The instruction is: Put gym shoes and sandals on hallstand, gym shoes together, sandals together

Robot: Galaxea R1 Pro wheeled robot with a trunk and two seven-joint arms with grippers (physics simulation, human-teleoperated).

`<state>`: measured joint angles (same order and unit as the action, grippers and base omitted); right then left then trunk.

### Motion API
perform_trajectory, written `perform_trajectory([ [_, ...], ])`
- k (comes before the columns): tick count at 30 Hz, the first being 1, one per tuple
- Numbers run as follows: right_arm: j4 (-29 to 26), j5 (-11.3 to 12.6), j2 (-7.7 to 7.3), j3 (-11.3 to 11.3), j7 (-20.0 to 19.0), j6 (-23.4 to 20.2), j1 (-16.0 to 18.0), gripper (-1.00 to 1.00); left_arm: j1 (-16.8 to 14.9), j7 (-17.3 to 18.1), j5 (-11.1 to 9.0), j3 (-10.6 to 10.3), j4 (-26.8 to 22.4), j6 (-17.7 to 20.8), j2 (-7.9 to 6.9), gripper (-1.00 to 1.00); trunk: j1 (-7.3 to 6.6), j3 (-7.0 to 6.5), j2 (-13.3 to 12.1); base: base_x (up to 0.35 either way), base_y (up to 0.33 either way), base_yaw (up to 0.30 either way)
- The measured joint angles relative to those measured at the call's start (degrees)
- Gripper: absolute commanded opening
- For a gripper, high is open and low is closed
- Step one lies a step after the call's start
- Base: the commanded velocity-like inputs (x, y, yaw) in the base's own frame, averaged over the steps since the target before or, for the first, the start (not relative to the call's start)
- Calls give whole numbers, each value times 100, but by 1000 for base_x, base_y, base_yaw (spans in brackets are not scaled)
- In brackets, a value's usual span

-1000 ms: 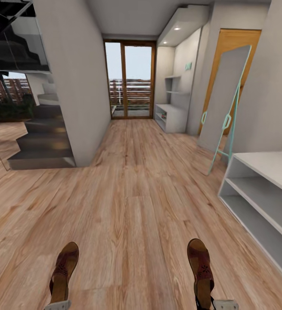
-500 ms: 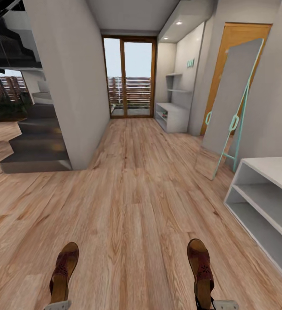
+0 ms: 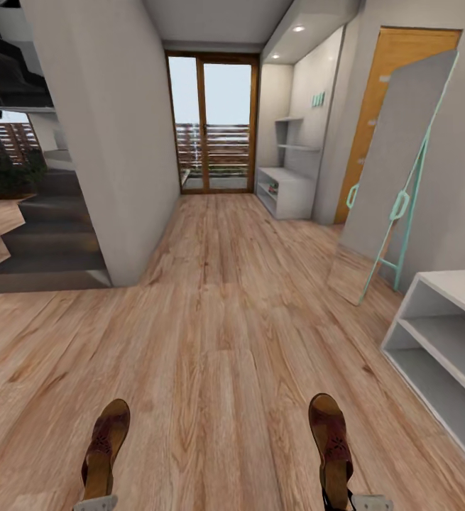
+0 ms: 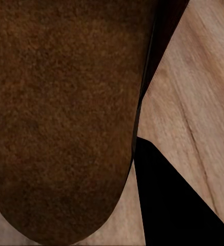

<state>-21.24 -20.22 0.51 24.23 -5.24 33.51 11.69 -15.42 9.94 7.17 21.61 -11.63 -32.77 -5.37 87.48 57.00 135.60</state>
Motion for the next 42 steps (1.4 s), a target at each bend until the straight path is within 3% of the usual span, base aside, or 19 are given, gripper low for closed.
perform_trajectory([
  [25,0,1,1,0,0,-1,2,-100,0,1,3,0,0,0,0,-100,0,134,0,339,0,0],
  [42,-5,4,-33,6,2,-8,-1,-100,-1,0,3,0,0,0,0,-100,0,142,0,339,0,0],
])
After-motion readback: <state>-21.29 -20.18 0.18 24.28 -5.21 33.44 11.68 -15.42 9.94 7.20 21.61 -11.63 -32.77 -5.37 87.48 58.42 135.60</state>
